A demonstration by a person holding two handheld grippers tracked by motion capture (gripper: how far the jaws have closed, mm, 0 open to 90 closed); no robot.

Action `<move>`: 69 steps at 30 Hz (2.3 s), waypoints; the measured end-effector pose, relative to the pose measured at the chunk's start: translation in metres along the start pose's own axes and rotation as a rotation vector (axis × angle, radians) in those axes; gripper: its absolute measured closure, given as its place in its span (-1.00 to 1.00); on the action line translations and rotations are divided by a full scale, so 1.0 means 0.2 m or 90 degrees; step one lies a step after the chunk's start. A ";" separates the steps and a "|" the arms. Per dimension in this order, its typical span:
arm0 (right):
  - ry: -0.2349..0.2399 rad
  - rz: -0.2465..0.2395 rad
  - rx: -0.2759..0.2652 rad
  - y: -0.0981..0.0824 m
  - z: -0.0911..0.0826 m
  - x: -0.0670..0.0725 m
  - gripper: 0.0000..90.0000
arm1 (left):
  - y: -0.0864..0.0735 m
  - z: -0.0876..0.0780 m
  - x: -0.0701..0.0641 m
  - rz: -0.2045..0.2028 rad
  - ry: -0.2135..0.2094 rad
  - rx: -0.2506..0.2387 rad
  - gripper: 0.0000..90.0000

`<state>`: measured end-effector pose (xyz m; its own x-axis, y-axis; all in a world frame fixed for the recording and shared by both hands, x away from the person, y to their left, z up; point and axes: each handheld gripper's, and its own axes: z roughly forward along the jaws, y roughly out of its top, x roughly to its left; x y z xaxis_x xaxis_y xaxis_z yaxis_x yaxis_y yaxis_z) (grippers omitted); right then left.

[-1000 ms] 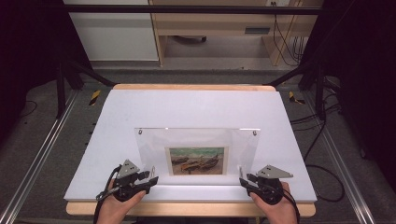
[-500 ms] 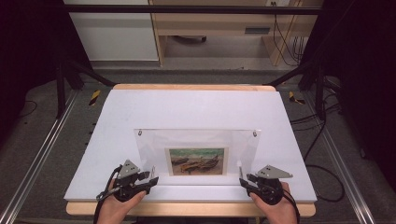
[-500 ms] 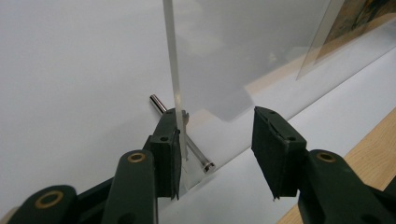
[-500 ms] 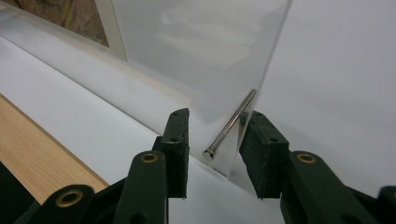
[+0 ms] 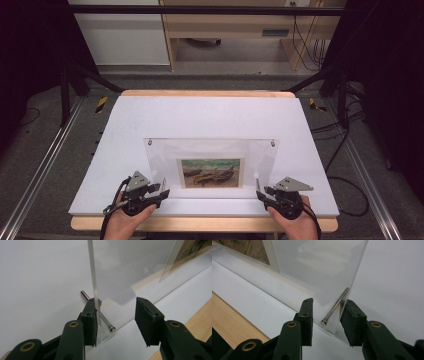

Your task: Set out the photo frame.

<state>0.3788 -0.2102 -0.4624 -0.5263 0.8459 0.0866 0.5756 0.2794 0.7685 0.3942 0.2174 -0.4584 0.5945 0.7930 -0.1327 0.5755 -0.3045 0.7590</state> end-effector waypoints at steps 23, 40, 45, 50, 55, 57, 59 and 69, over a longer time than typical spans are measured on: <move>-0.006 0.001 -0.042 0.02 0.01 0.01 -0.16 | 0.00 0.02 -0.01 0.028 -0.004 -0.017 -0.14; -0.061 -0.046 -0.132 0.07 0.02 0.04 -0.84 | 0.05 0.03 -0.03 0.039 -0.016 -0.091 -0.87; -0.064 -0.056 -0.160 0.09 0.02 0.05 -0.87 | 0.06 0.02 -0.03 0.047 -0.015 -0.107 -0.91; -0.077 -0.055 -0.193 0.12 -0.01 0.07 -0.87 | 0.07 -0.03 -0.02 0.057 -0.002 -0.149 -0.91; -0.091 -0.056 -0.210 0.11 -0.06 0.07 -0.87 | 0.07 -0.11 0.00 0.069 0.004 -0.199 -0.93; -0.098 -0.058 -0.218 0.11 -0.08 0.07 -0.87 | 0.07 -0.13 0.01 0.063 0.009 -0.208 -0.93; -0.101 -0.053 -0.220 0.10 -0.10 0.07 -0.87 | 0.06 -0.14 0.02 0.058 0.013 -0.213 -0.92; -0.115 -0.041 -0.213 0.06 -0.17 0.03 -0.85 | 0.01 -0.24 0.05 0.063 0.038 -0.216 -0.92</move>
<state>0.3610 -0.2175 -0.4310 -0.4188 0.9062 -0.0579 0.2942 0.1957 0.9355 0.3748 0.2501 -0.4268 0.5993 0.8004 -0.0178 0.2910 -0.1971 0.9362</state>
